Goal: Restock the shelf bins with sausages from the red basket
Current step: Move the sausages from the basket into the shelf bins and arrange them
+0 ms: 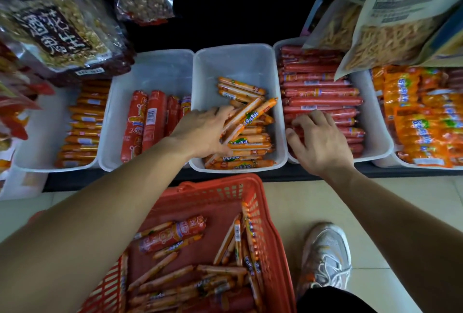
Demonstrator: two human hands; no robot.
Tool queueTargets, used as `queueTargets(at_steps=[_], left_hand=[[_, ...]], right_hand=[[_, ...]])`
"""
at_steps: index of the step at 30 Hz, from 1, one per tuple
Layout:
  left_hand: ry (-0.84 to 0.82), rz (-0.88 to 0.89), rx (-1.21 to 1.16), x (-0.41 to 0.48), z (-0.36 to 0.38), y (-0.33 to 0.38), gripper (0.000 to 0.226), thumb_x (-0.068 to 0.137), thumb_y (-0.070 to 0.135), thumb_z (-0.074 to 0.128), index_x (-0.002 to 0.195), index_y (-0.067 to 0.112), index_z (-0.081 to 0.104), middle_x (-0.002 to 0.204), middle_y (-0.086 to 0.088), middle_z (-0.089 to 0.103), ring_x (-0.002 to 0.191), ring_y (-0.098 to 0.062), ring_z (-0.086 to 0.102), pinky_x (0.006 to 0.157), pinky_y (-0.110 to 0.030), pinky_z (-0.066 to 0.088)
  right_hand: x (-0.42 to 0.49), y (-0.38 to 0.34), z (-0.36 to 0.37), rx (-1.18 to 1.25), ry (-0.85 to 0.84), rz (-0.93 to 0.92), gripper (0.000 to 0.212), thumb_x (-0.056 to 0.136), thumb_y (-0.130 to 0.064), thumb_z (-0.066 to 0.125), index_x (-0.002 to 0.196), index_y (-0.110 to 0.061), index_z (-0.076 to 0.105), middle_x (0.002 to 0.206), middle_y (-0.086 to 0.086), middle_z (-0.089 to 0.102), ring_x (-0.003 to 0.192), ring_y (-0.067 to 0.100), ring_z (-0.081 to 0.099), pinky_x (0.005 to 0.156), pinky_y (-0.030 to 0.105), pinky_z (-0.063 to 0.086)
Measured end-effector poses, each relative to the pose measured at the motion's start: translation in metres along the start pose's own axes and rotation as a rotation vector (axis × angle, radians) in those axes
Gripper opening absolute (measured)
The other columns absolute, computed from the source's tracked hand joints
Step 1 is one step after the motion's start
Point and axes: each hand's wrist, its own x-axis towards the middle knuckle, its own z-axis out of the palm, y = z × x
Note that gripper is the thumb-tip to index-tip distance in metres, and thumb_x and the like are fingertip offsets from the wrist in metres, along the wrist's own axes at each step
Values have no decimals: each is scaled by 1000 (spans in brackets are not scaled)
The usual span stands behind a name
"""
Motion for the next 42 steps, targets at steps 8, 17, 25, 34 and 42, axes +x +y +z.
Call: queueTargets(at_steps=[8, 17, 25, 34, 42], left_hand=[[204, -39, -360, 13, -6, 7, 64, 86, 46, 72, 142, 37, 44, 131, 1, 62, 114, -25, 60, 88, -37, 49], [75, -33, -100, 15, 4, -2, 64, 88, 55, 64, 145, 36, 40, 144, 1, 45, 131, -25, 43, 100, -41, 43], [130, -62, -281, 29, 8, 24, 61, 85, 61, 64, 137, 32, 53, 146, 4, 45, 132, -26, 42, 106, -43, 39], [146, -1, -140, 29, -8, 26, 40, 90, 34, 66, 129, 26, 61, 130, 0, 60, 116, -24, 57, 87, -36, 48], [13, -156, -282, 25, 16, 22, 68, 96, 55, 51, 151, 20, 32, 155, -8, 39, 142, -31, 35, 114, -45, 34]], right_hand=[[-1, 1, 4, 5, 50, -8, 47, 92, -55, 38, 105, -17, 62, 108, 5, 54, 99, 29, 52, 70, 37, 43], [-3, 2, 5, 3, 64, 6, 46, 92, -55, 36, 102, -17, 62, 108, 4, 54, 98, 28, 54, 68, 35, 39], [-2, 0, 4, -43, 46, 1, 43, 95, -52, 40, 106, -17, 61, 110, 4, 52, 99, 28, 54, 67, 36, 41], [-2, -1, 3, -60, 54, 5, 46, 92, -54, 37, 104, -17, 61, 108, 5, 53, 97, 28, 55, 67, 36, 41], [-4, 0, 4, -46, 73, 0, 41, 93, -52, 40, 102, -18, 60, 106, 4, 54, 93, 28, 56, 64, 33, 37]])
